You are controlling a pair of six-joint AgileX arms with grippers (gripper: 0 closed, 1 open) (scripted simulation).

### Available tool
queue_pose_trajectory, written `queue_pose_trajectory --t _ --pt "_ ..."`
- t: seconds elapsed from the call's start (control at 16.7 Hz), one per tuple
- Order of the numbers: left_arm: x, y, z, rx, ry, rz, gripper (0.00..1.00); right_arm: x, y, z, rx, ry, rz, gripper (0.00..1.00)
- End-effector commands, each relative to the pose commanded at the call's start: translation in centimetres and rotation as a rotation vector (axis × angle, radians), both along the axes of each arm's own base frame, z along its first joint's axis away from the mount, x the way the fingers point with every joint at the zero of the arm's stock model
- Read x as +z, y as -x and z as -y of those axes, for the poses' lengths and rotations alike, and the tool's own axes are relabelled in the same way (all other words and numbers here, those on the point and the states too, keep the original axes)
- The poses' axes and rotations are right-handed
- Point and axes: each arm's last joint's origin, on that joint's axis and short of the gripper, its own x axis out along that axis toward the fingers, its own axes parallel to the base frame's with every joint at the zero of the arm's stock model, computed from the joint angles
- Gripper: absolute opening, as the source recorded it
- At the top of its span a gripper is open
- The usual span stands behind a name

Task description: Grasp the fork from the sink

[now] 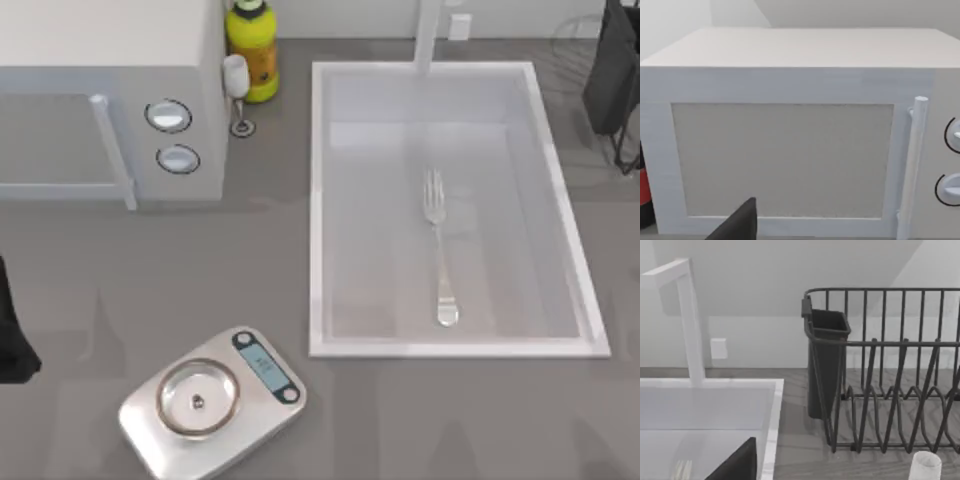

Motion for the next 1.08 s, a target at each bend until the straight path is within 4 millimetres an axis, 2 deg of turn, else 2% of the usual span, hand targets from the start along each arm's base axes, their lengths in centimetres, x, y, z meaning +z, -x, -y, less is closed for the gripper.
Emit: queue_pose_trajectory --t 0.72,0.9,1.08 --pt "0.0 0.0 0.0 0.000 0.000 0.000 1.00 0.1 0.0 0.0 0.001 -0.001 -0.005 1.00" --pt "0.0 0.0 0.0 0.000 0.000 0.000 1.00 1.6 -0.1 -0.1 0.010 -0.012 -0.056 1.00" --pt "0.0 0.0 0.0 0.000 0.000 0.000 1.00 4.6 -0.7 -0.4 0.028 -0.032 -0.153 1.00"
